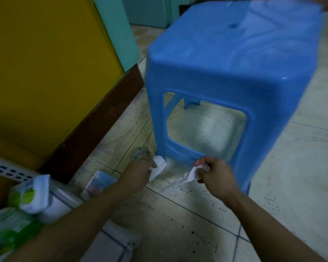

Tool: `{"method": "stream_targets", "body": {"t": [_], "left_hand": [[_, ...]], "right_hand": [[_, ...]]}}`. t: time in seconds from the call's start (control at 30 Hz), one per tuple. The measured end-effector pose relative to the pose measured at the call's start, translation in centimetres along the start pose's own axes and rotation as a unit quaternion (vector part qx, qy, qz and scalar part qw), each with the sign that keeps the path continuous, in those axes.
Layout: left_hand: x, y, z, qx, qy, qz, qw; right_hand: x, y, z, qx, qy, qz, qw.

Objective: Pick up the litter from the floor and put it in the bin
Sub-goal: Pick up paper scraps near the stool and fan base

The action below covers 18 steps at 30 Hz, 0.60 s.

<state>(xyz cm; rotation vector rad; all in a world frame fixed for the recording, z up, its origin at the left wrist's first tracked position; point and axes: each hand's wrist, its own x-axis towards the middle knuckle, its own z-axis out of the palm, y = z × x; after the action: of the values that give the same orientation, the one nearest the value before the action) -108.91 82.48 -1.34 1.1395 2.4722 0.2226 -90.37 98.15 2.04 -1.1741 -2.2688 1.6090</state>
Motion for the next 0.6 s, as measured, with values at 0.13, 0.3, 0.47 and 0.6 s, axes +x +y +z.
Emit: {"method": "stream_targets", "body": {"t": [0.13, 0.3, 0.47, 0.6], "left_hand": [[-2.2, 7.5, -3.3, -0.050, 0.003, 0.106, 0.993], [-5.4, 17.6, -6.1, -0.013, -0.029, 0.267, 0.963], [-9.5, 29.5, -7.8, 0.011, 0.004, 0.395, 0.919], [-13.9, 41.8, -7.1, -0.003, -0.013, 0.487, 0.873]], "right_hand": [[-4.1, 0.4, -3.9, 0.055, 0.099, -0.003, 0.994], [-10.9, 2.8, -11.2, 0.084, 0.202, 0.007, 0.976], [-20.2, 5.0, -20.2, 0.071, 0.323, 0.020, 0.944], [-28.9, 7.3, -27.8, 0.033, 0.446, 0.021, 0.894]]}}
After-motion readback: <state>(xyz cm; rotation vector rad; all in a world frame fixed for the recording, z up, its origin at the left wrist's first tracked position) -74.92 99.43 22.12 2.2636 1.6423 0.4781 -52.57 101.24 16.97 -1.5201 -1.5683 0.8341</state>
